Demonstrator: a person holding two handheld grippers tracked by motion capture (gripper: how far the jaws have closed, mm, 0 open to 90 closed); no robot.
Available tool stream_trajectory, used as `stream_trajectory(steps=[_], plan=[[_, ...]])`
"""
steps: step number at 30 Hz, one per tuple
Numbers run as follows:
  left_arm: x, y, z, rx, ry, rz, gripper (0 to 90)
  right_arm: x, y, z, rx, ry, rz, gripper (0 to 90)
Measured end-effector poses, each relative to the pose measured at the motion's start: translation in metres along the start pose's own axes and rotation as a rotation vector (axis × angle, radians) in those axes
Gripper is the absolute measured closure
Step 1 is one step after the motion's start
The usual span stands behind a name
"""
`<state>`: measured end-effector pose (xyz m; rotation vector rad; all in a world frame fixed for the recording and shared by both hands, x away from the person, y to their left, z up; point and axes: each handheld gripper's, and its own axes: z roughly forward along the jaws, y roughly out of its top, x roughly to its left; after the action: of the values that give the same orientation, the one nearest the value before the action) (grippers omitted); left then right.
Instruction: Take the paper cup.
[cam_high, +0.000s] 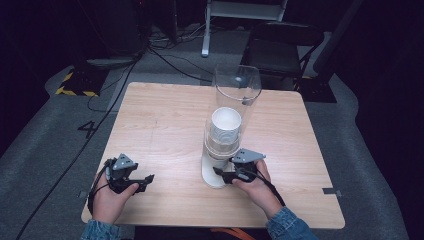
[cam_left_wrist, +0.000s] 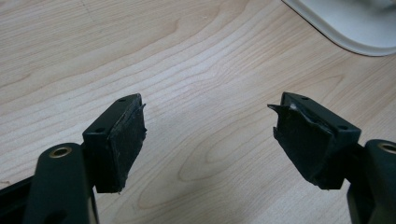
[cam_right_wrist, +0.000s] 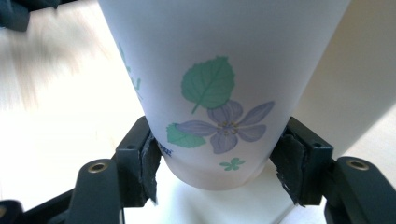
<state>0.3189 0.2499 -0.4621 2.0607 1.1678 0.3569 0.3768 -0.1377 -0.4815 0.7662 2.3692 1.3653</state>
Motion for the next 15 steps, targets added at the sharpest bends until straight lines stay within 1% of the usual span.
stream_trajectory(steps=[1, 2, 3, 4, 5, 7, 8, 10, 12, 13, 14, 15], plan=[[0.0004, -0.0002, 0.0000, -0.005, 0.001, -0.007, 24.2, 0.0018, -0.0006, 0.0009, -0.008, -0.004, -0.011, 37.9], [0.0016, -0.0004, 0.0002, -0.007, 0.003, -0.002, 24.2, 0.0029, 0.0022, 0.0002, -0.013, -0.009, -0.022, 37.8], [0.0022, -0.0011, 0.0014, -0.003, 0.003, -0.003, 24.2, 0.0029, 0.0071, -0.0022, -0.026, -0.009, -0.016, 37.6], [0.0025, -0.0012, 0.0020, 0.002, -0.002, 0.000, 24.2, 0.0026, 0.0068, -0.0024, -0.029, -0.005, -0.007, 37.4], [0.0018, -0.0013, 0.0026, -0.001, -0.001, -0.007, 24.2, 0.0021, 0.0059, -0.0026, -0.030, 0.000, 0.007, 37.1], [0.0016, -0.0010, 0.0026, 0.001, -0.003, -0.006, 24.2, 0.0017, 0.0049, -0.0023, -0.031, 0.006, 0.010, 36.6], [0.0013, -0.0006, 0.0022, 0.001, -0.003, -0.001, 24.2, 0.0021, 0.0038, -0.0023, -0.037, 0.005, -0.004, 35.8], [0.0015, -0.0005, 0.0018, 0.002, -0.001, 0.003, 24.2, 0.0027, 0.0039, -0.0022, -0.044, 0.005, -0.004, 35.4], [0.0017, -0.0004, 0.0010, -0.001, 0.001, 0.001, 24.2, 0.0036, 0.0047, -0.0024, -0.058, 0.012, 0.002, 28.7], [0.0017, -0.0004, 0.0010, -0.001, 0.001, 0.001, 24.2, 0.0036, 0.0047, -0.0024, -0.058, 0.012, 0.002, 28.7], [0.0016, -0.0005, 0.0013, 0.001, 0.001, 0.001, 24.2, 0.0034, 0.0052, -0.0024, -0.063, 0.016, 0.008, 25.6], [0.0016, -0.0005, 0.0013, 0.001, 0.001, 0.001, 24.2, 0.0034, 0.0052, -0.0024, -0.063, 0.016, 0.008, 25.6]])
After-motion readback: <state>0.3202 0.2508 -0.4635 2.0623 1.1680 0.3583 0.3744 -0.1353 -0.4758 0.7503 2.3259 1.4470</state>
